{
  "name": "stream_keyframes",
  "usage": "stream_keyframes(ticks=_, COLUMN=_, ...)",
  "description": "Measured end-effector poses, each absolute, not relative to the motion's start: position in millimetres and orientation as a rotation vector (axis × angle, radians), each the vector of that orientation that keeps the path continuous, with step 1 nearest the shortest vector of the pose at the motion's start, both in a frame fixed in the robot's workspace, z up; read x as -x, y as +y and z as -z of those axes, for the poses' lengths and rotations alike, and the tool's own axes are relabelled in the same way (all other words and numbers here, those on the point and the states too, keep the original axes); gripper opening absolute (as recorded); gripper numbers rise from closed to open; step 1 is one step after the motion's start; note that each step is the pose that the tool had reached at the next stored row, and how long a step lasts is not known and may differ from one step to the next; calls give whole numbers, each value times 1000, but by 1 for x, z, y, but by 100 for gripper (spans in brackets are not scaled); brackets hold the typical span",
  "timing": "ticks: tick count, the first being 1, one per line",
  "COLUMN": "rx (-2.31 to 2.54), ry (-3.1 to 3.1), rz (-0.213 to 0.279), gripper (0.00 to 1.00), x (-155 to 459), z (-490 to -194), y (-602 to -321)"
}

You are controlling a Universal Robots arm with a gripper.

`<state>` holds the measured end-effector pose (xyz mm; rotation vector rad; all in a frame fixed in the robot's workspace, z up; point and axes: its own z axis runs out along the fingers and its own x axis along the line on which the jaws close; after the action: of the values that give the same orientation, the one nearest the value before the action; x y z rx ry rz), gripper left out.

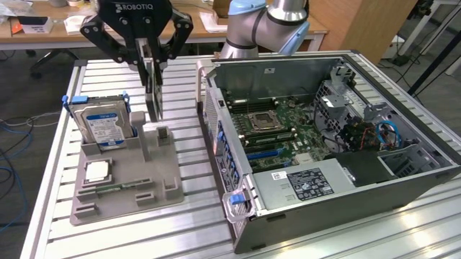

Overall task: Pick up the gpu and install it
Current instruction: 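Pick up the gpu and move the gpu toward the slot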

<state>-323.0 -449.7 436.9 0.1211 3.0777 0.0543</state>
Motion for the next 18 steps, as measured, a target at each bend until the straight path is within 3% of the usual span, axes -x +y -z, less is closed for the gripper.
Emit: stream_keyframes(ticks=18, rx=-138, ry=3077, rz=-54, gripper=26, x=324, z=-455, y=-450)
